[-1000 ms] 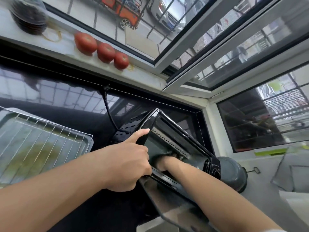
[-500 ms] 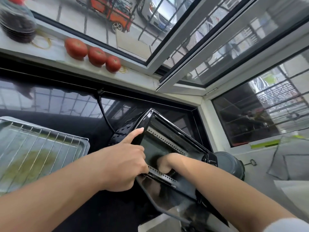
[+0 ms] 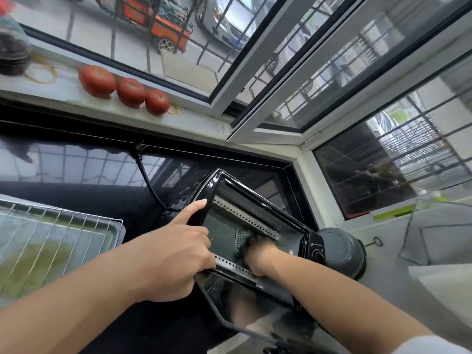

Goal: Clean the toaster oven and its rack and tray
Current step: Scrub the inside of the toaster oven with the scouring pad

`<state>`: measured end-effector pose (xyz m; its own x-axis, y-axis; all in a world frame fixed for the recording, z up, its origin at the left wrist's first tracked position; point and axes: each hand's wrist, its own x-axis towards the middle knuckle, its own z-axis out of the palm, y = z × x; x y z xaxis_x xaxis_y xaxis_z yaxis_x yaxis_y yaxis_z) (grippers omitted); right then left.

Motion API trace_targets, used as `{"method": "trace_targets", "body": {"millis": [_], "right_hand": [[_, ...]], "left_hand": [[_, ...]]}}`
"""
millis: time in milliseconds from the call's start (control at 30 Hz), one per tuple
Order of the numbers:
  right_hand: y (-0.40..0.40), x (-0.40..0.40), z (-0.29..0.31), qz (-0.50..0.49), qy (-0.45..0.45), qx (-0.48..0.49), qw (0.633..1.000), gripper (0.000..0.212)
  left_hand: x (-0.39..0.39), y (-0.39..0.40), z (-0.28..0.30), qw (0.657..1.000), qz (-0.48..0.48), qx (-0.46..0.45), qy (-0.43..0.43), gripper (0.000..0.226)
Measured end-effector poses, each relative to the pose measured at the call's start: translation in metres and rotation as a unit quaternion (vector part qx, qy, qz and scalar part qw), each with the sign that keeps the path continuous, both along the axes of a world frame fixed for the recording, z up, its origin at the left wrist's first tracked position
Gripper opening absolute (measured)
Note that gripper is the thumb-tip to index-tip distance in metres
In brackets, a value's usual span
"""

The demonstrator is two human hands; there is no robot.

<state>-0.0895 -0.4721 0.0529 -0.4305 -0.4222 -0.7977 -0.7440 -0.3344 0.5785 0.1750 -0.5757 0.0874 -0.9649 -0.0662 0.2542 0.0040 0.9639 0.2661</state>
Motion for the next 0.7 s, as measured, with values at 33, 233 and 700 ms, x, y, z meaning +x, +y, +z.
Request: {"method": "trace_targets", "body": {"millis": [33, 233, 700], "right_hand": [[0.002, -0.002, -0.001, 0.007, 0.006, -0.031, 0.999, 0.052], [0.004, -0.001, 0.02, -0.056, -0.132, 0.045, 0.989, 0.032], [-0.018, 0.007, 0.011, -0.04, -0.144, 0.138, 0.979, 0.031]], "left_hand": [[0.0, -0.001, 0.001, 1.0, 0.001, -0.002, -0.003, 0.021], [0.0, -0.001, -0.007, 1.0, 0.004, -0.016, -0.017, 0.014], [-0.002, -0.001, -0.004, 0.999, 0.0, -0.033, -0.039, 0.013]]}}
